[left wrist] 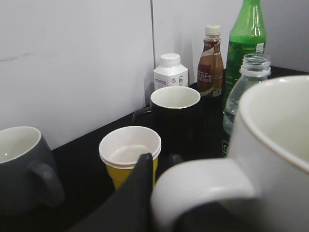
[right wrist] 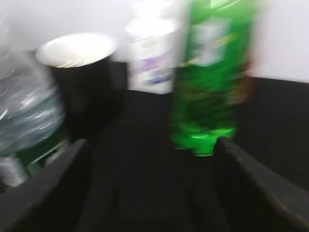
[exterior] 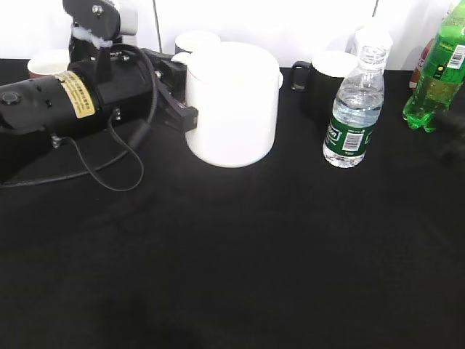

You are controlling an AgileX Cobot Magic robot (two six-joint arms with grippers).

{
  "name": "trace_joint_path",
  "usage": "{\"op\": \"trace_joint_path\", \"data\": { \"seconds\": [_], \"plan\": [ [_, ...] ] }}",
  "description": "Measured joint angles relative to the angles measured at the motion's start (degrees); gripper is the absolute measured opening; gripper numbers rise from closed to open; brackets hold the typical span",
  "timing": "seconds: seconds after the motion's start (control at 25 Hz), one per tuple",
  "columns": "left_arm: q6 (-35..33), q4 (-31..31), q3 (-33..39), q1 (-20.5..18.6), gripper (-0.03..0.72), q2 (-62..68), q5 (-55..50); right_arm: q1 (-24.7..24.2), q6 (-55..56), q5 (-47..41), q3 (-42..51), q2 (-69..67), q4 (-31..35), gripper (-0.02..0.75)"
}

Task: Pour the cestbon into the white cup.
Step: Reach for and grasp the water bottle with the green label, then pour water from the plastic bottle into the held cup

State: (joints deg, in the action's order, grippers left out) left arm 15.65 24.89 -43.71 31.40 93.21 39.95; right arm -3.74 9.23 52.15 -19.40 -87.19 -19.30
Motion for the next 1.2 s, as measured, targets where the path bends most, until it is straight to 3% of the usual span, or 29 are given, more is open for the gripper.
{"op": "trace_joint_path", "data": {
  "seconds": [0.12, 0.2, 0.32, 0.68, 0.84, 0.92, 1.08, 1.2],
  "plan": [
    [0.0, 0.0, 0.0, 0.0, 0.06, 0.0, 0.0, -0.02, 5.66, 8.15, 0.11, -10.63, -11.42, 0.599],
    [0.0, 0.0, 0.0, 0.0, 0.06, 0.0, 0.0, 1.22, 7.79, 8.91, -0.55, -13.53, -14.03, 0.653],
    [0.0, 0.0, 0.0, 0.0, 0.06, 0.0, 0.0, 4.99, 8.17, 6.79, -3.74, -14.4, -16.41, 0.672],
    [0.0, 0.0, 0.0, 0.0, 0.059, 0.0, 0.0, 7.9, 8.2, 8.9, -14.71, -24.44, -13.62, 0.671],
    [0.0, 0.0, 0.0, 0.0, 0.06, 0.0, 0.0, 11.43, 8.52, 9.82, -19.35, -28.06, -11.89, 0.665],
    [0.06, 0.0, 0.0, 0.0, 0.06, 0.0, 0.0, 11.9, 8.54, 10.12, -20.44, -28.76, -10.19, 0.633],
    [0.14, 0.0, 0.0, 0.0, 0.059, 0.0, 0.0, 11.9, 8.54, 10.18, -20.44, -28.9, -9.57, 0.484],
    [0.14, 0.0, 0.0, 0.0, 0.059, 0.0, 0.0, 11.9, 8.54, 10.24, -20.44, -28.9, -9.55, 0.482]
  ]
}}
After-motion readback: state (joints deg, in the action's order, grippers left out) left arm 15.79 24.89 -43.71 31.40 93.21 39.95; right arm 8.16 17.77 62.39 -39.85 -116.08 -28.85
